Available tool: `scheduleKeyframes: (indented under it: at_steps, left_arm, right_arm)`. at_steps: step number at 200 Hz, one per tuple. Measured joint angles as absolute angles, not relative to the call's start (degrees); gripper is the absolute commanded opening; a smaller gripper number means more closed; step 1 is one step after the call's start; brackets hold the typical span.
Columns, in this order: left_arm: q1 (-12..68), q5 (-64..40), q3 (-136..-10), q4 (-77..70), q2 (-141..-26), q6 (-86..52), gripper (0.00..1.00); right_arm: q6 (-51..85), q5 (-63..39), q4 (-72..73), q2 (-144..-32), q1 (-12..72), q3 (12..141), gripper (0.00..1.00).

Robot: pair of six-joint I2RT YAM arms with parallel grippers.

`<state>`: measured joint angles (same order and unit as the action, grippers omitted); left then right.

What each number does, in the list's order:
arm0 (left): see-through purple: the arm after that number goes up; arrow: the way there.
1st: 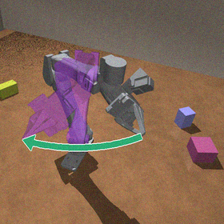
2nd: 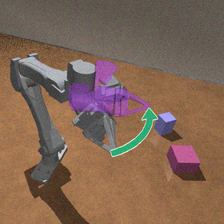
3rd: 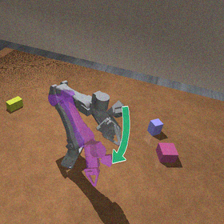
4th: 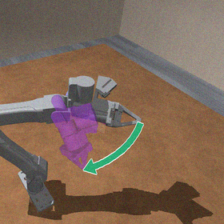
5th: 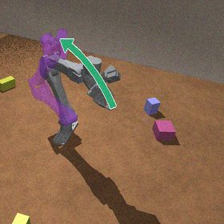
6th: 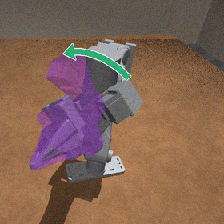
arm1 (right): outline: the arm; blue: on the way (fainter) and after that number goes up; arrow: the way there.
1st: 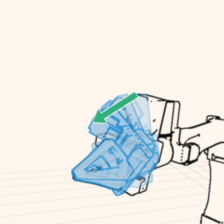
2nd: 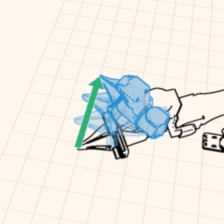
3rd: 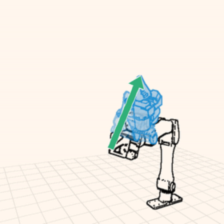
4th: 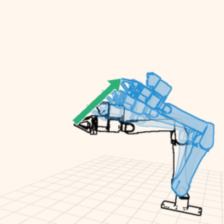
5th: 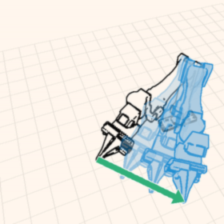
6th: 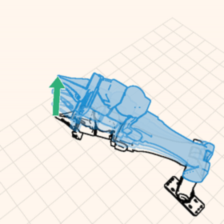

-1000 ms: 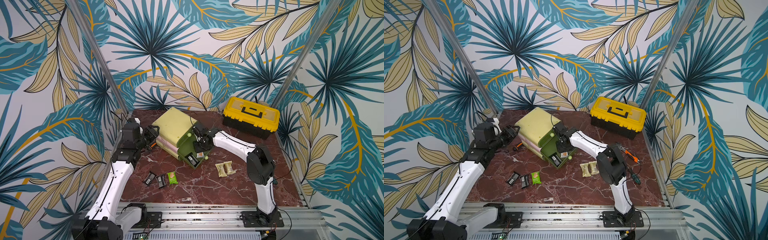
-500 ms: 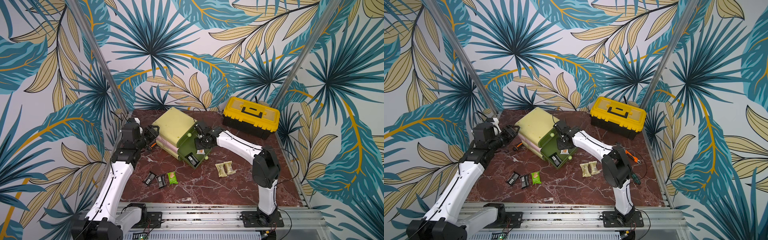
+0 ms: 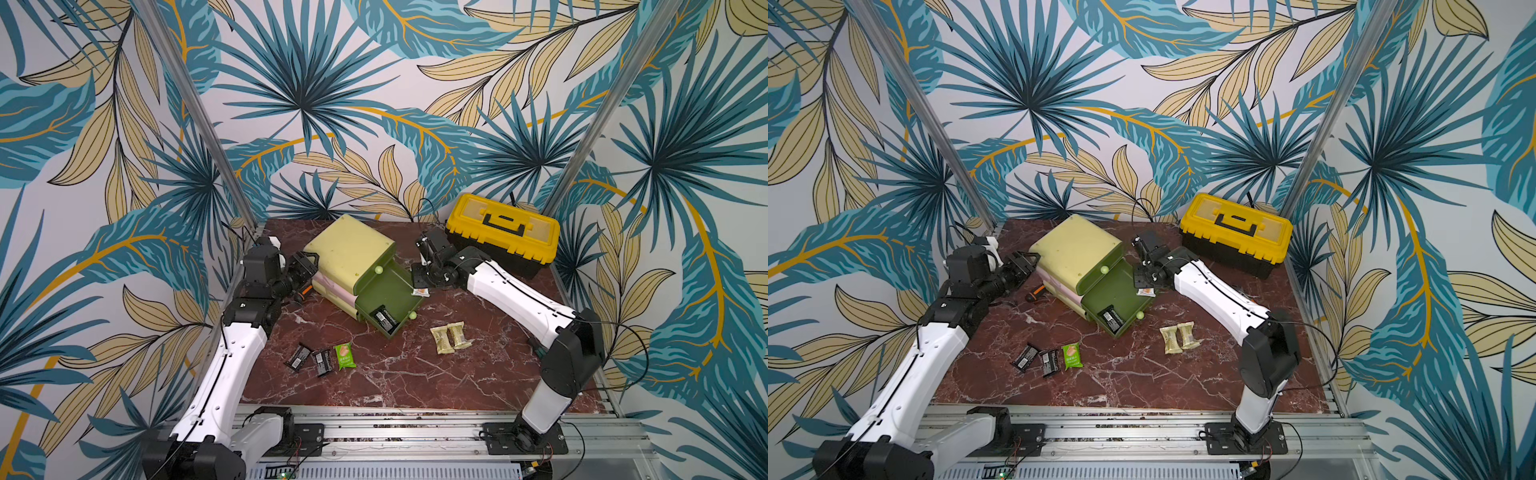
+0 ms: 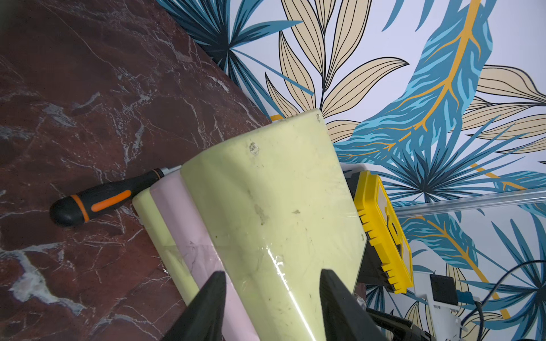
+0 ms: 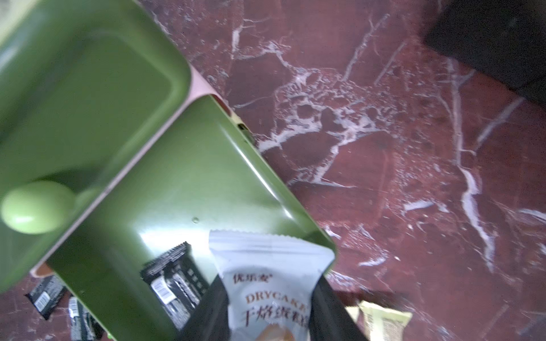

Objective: Take the cookies out of the drawer
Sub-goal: Place the cookie at the center of the board.

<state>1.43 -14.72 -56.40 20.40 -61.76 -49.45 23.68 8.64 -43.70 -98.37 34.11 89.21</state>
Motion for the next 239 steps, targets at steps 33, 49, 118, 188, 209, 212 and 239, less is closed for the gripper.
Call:
scheduleKeyframes:
  at_steps: [33, 49, 118, 188, 209, 212, 239]
  left_arm:
    - [1.4, -15.4, -56.4, 20.4, -61.8, -49.5, 0.55]
    - [1.4, -15.7, -56.4, 20.4, -61.8, -49.5, 0.55]
    - [1.4, -16.6, -56.4, 20.5, -61.8, -49.3, 0.55]
    - [1.4, -17.5, -56.4, 21.7, -61.6, -49.2, 0.55]
    - [1.4, -18.3, -56.4, 21.7, -61.6, -49.2, 0.55]
    - [1.4, -18.4, -56.4, 21.7, -61.6, -49.2, 0.55]
    - [1.4, -19.6, -56.4, 21.6, -61.6, -49.3, 0.55]
  right_arm:
    - [19.0, 9.4, -47.0, -93.6, 30.4, 81.7, 0.42]
    - [17.9, 9.4, -48.0, -92.5, 29.0, 77.8, 0.42]
    - [14.5, 11.2, -49.9, -95.7, 18.9, 70.6, 0.42]
    - [12.8, 12.6, -50.8, -104.5, 17.3, 70.5, 0.43]
    - [12.8, 12.7, -51.2, -106.4, 16.8, 70.5, 0.43]
    - [12.8, 12.7, -51.2, -106.6, 16.8, 70.5, 0.44]
    - [12.5, 12.9, -51.2, -107.6, 16.4, 70.5, 0.52]
